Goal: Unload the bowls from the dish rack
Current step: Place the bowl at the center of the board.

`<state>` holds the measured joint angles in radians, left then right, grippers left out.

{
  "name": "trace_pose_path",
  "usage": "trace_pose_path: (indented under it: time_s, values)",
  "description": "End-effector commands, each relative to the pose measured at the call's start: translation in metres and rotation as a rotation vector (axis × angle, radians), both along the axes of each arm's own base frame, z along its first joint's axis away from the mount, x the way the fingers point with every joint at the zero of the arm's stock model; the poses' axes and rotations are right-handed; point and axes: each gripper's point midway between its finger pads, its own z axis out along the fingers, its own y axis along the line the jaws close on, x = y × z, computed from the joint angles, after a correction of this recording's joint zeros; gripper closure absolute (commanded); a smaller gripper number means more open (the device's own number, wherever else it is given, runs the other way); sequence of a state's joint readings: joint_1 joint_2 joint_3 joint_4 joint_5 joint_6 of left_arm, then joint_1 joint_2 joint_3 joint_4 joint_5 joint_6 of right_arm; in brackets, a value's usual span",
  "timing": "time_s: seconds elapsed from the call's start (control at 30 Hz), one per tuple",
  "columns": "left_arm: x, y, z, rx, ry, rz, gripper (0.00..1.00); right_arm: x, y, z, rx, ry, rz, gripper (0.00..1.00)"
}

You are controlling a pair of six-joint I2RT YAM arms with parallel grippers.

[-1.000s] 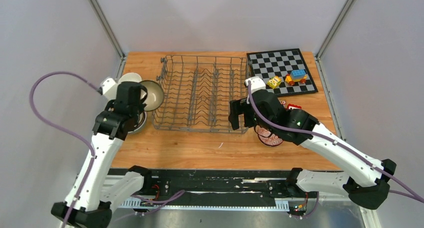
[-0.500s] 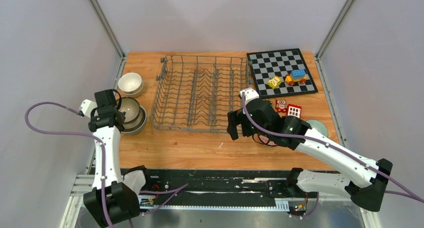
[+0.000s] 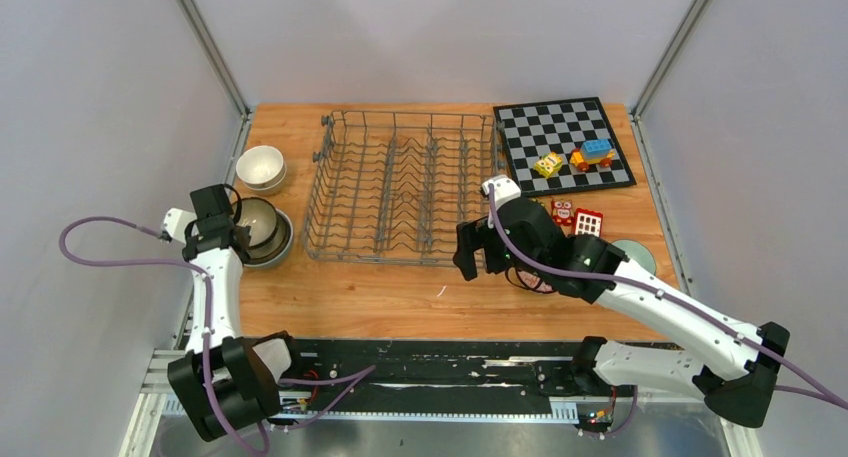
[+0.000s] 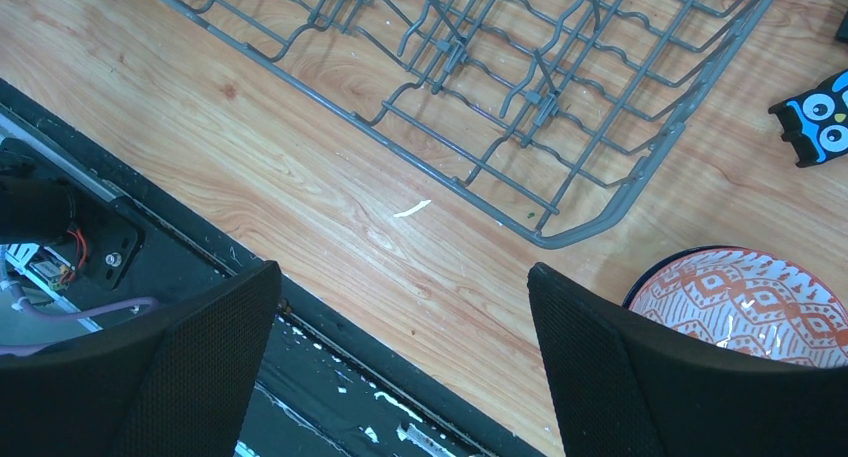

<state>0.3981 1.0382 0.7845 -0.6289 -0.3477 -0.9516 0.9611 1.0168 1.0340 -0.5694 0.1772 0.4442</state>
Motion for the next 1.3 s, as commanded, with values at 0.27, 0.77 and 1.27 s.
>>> trace_pose_path:
  time_s: [0.27, 0.77, 1.27]
  values:
    - [0.022, 0.008, 0.001, 0.006, -0.088, 0.01, 1.0, -0.006, -0.006, -0.004, 0.029, 0.021, -0.012, 0.04]
    - [0.019, 0.004, -0.029, -0.037, -0.009, -0.009, 1.0, -0.008, -0.007, -0.006, 0.029, 0.026, -0.011, 0.05]
    - [0.011, 0.002, -0.038, -0.035, 0.051, -0.052, 0.54, -0.007, -0.007, -0.008, 0.018, 0.026, -0.007, 0.05]
